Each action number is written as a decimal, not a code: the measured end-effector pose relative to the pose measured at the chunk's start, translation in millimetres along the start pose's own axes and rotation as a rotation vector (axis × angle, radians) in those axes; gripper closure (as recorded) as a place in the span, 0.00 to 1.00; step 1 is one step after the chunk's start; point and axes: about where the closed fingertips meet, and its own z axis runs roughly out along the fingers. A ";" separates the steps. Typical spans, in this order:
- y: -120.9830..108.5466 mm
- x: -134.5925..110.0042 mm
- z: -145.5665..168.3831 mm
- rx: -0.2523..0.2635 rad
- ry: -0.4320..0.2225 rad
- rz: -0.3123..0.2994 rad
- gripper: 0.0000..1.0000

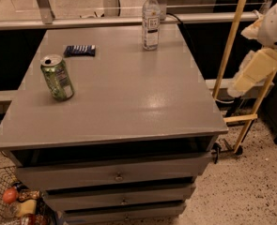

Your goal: Pick blue plastic bottle

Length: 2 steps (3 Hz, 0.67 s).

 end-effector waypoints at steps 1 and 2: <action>-40.3 -5.3 36.5 0.087 -0.036 0.110 0.00; -50.9 -12.2 33.5 0.129 -0.068 0.188 0.00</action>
Offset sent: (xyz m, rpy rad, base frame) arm 0.0426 -0.0001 -0.0145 0.0442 -0.0522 -0.0878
